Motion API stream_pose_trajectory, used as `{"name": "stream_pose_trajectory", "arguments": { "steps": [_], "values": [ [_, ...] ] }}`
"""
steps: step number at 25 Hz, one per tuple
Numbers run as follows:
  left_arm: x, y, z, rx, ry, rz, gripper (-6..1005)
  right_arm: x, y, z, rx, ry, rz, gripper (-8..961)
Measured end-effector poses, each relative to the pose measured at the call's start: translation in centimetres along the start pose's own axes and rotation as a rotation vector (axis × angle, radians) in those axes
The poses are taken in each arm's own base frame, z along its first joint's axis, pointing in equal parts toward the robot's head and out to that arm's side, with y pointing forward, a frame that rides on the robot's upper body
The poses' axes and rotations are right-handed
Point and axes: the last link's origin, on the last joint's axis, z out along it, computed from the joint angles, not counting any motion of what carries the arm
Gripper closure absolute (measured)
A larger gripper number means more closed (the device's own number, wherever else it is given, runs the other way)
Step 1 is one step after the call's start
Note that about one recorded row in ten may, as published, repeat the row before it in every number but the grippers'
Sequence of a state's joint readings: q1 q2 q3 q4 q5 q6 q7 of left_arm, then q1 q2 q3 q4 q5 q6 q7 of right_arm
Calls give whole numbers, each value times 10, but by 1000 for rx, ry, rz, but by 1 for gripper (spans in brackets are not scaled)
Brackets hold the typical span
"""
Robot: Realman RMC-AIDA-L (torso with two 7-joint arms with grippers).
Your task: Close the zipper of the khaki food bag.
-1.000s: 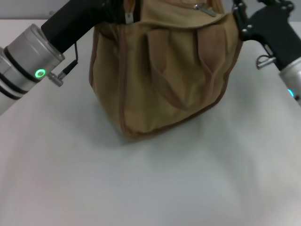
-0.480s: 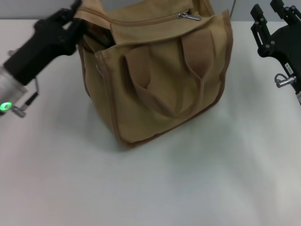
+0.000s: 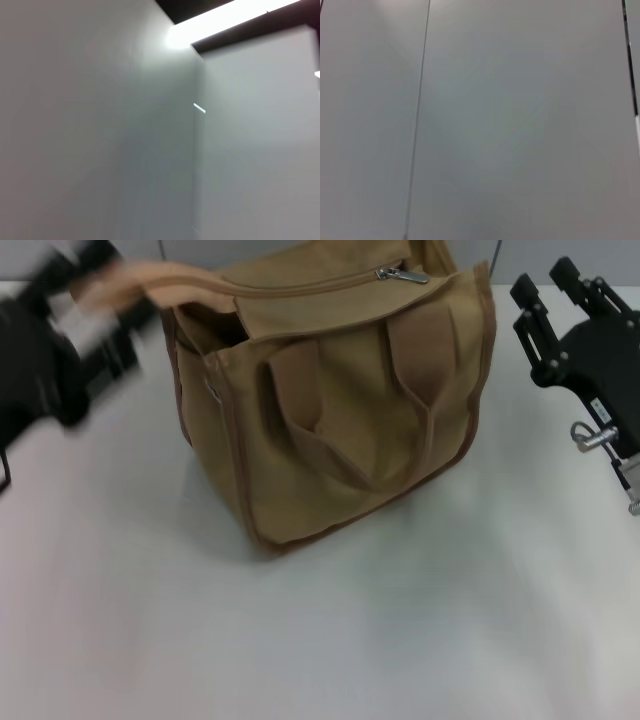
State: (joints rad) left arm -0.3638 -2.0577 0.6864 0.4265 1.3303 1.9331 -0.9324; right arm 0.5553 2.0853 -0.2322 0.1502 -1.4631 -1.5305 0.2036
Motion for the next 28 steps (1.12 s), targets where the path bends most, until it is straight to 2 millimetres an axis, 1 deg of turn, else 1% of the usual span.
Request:
{"name": "stream_pose_trajectory", "arguments": {
  "steps": [2, 5, 8, 10, 12, 14, 18, 20, 22, 28],
  "values": [
    [-3, 12, -9, -81, -75, -7, 330, -1, -5, -7, -44, 13, 80, 525],
    [-10, 25, -25, -123, -162, -24, 213, -5, -8, -20, -129, 24, 150, 525],
    [-22, 38, -41, -161, -265, -23, 199, -9, -7, -34, -235, 44, 183, 526],
    [-32, 44, -47, -184, -331, -21, 189, -10, -5, -42, -317, 85, 188, 524],
    [-44, 48, -48, -186, -384, -25, 179, -7, -2, -47, -386, 135, 185, 521],
    [-56, 46, -44, -172, -438, -28, 170, -4, 0, -52, -441, 180, 167, 518],
    [-71, 45, -35, -193, -505, -44, 165, 3, 13, -60, -565, 254, 146, 404],
    [-74, 46, -32, -210, -511, -45, 165, 5, 20, -62, -615, 277, 147, 347],
    [-76, 46, -29, -221, -517, -48, 165, 9, 28, -66, -672, 306, 152, 174],
    [-84, 53, -30, -282, -561, -27, 165, 12, 39, -72, -748, 344, 176, 174]
  ]
}}
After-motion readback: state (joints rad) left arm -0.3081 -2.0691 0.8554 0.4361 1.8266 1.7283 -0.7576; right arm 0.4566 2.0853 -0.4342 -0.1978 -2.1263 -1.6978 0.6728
